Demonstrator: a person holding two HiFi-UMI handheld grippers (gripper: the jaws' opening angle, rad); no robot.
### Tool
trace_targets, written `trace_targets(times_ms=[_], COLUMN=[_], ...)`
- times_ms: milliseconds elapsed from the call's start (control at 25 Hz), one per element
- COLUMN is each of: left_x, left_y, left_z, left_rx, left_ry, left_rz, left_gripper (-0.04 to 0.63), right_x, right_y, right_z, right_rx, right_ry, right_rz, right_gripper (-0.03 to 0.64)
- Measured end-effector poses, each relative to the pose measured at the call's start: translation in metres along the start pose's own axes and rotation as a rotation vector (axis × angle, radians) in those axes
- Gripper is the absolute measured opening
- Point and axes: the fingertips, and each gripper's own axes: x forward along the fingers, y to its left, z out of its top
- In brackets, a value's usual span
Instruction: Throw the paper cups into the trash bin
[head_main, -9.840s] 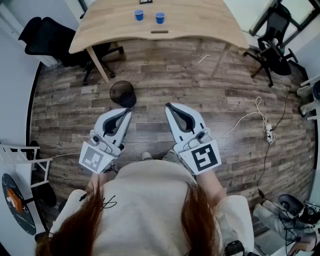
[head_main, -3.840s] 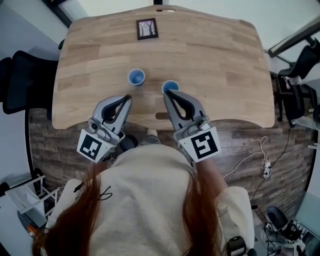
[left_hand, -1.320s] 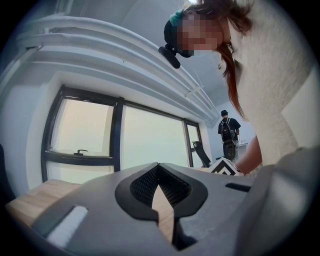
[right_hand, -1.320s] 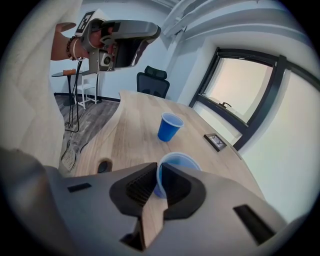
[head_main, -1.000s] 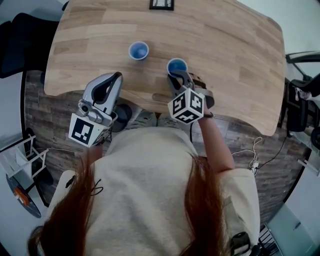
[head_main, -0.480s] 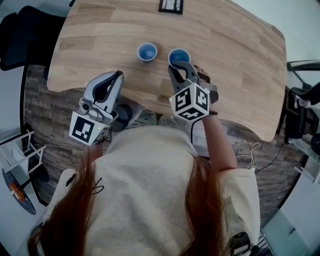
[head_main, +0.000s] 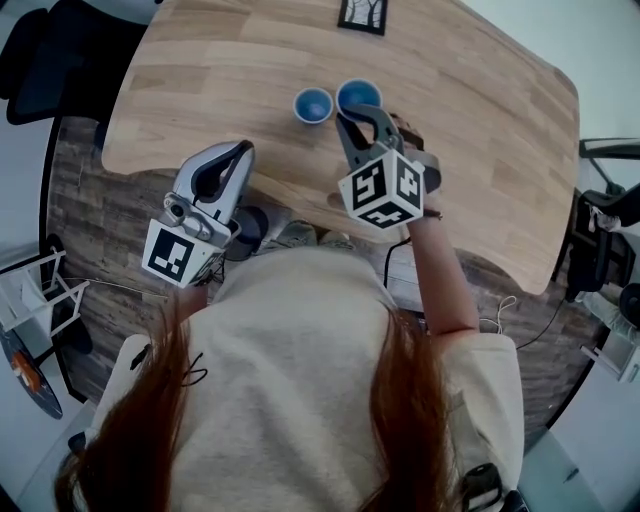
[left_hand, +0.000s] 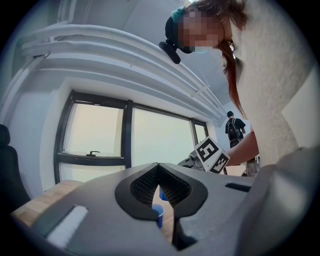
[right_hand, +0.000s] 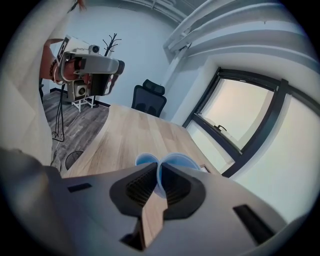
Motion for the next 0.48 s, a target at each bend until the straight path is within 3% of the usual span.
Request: trace_targets(times_ms=[480], left_x=[-0.015], left_y=[0.018], left_z=[-0.005], left_rx=[-0.019], left_ry=[0.022], left_rz=[0.043], left_gripper=[0.003], right_x=[0.025], right_y=[0.009], right_z=[0.034], right_rx=[-0.028], right_ry=[-0.049], right_rz=[0.054], right_gripper=[0.034])
